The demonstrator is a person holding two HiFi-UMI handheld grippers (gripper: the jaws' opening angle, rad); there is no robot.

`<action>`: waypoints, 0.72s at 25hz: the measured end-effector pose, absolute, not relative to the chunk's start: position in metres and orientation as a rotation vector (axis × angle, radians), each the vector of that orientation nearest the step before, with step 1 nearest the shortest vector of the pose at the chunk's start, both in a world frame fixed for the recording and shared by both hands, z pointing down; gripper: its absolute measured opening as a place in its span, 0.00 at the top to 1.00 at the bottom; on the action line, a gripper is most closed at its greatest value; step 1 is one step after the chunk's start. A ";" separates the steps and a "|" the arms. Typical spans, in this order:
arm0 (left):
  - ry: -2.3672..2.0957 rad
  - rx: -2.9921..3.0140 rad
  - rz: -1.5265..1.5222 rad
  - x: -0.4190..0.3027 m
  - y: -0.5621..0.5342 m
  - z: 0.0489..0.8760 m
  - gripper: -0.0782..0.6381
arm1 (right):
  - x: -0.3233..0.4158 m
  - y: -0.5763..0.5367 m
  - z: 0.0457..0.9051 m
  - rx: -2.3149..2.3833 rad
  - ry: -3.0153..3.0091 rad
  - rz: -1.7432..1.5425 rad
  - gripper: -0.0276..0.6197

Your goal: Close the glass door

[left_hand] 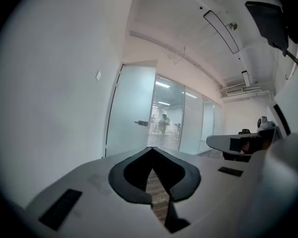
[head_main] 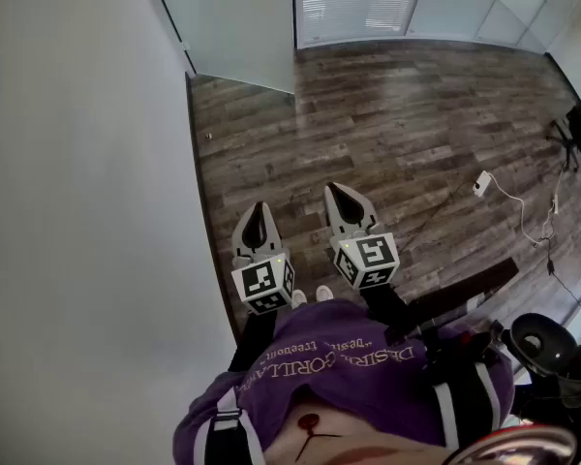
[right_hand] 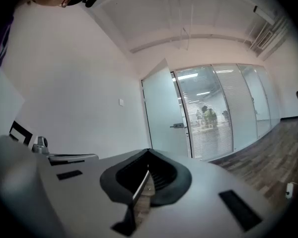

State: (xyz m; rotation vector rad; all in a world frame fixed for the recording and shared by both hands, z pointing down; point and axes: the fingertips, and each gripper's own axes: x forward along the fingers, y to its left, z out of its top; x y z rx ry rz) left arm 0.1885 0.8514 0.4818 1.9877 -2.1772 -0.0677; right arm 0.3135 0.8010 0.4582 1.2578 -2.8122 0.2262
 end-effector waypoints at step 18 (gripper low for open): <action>-2.158 1.994 -0.060 0.179 0.862 0.488 0.89 | 0.302 0.809 0.464 1.282 -2.808 0.250 0.97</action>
